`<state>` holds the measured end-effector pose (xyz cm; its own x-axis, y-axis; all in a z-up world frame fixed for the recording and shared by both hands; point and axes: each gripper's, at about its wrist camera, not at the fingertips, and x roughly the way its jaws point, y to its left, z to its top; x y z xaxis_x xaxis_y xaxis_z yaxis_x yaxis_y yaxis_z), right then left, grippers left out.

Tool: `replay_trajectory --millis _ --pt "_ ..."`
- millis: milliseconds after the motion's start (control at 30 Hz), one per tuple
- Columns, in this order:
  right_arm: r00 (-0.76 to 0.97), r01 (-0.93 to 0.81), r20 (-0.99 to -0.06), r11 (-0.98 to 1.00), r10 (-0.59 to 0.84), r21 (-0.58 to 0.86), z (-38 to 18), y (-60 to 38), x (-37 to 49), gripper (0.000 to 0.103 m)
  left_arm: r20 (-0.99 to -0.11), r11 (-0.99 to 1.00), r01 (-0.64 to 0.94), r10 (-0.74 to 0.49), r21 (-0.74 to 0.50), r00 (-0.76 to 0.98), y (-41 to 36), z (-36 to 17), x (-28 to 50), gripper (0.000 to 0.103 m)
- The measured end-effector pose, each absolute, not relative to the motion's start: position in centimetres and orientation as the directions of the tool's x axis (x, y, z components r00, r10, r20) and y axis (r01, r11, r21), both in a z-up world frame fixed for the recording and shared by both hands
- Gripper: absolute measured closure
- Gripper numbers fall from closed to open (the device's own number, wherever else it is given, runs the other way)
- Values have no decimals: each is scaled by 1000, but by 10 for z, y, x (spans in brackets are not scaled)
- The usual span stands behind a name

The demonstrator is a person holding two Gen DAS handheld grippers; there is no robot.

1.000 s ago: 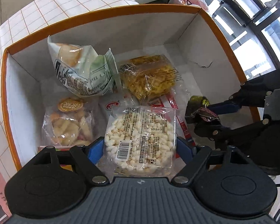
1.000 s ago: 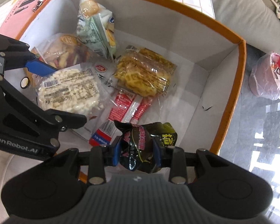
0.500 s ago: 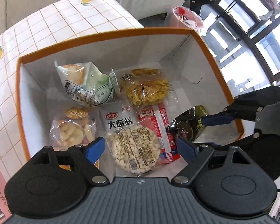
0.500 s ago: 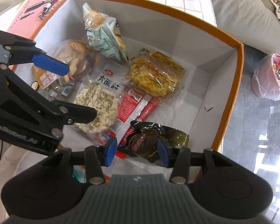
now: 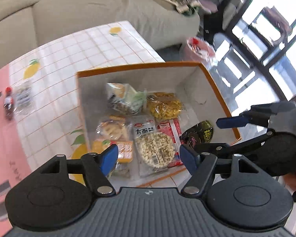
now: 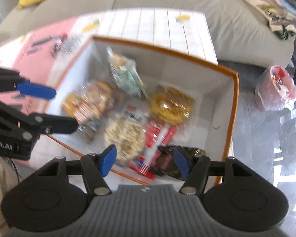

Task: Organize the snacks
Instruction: 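Withdraw both grippers from the box back over the table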

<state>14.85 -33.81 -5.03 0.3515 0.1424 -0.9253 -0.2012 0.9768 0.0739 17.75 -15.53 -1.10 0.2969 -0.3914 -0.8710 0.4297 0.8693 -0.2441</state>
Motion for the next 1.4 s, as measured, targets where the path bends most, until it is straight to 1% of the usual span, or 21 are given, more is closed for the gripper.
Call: replay_trajectory --millis 100,167,233,300,333,500,567,600,700,867,967,1067,1233,1333,1400 --pt "410 -176 -896 979 168 103 -36 -321 139 39 -855 879 393 -407 -270 322 -131 -6 169 22" --pt "446 -166 -873 977 195 133 -30 -306 132 39 -846 888 362 -410 -284 342 -112 -5 165 26" --pt "481 -162 -850 975 215 155 -26 -290 127 38 -840 898 325 -406 -296 360 -89 -7 161 31" --pt "515 -161 -827 973 226 166 -25 -272 121 36 -840 911 292 -390 -291 378 -69 -9 158 36" --pt "526 -163 -819 972 230 169 -26 -263 120 36 -840 918 280 -376 -281 391 -59 -10 156 37" --pt "567 -161 -777 962 274 222 -30 -216 114 35 -834 944 225 -319 -240 450 -8 -13 147 36" --pt "581 -176 -765 961 278 215 -32 -194 115 35 -826 947 220 -311 -232 470 9 -13 145 31" --pt "590 -179 -760 962 273 206 -32 -186 116 35 -820 950 217 -305 -224 485 18 -14 145 27" --pt "607 -208 -744 960 278 189 -35 -161 120 36 -805 956 210 -288 -206 518 44 -17 147 26" --pt "615 -230 -748 964 250 133 -42 -127 135 36 -789 957 158 -291 -245 541 84 -31 162 26" --pt "604 -245 -762 964 232 99 -51 -112 153 45 -790 959 142 -284 -247 544 97 -42 180 27" --pt "594 -242 -777 967 209 75 -60 -102 175 46 -790 960 130 -277 -247 548 104 -51 198 28" --pt "563 -198 -797 972 218 126 -83 -94 225 48 -780 960 111 -274 -257 562 105 -68 242 28" --pt "550 -168 -806 975 218 148 -98 -90 254 48 -773 961 115 -272 -253 572 102 -82 271 30" --pt "538 -136 -816 977 212 164 -109 -89 274 47 -774 960 91 -269 -266 573 102 -92 291 32"
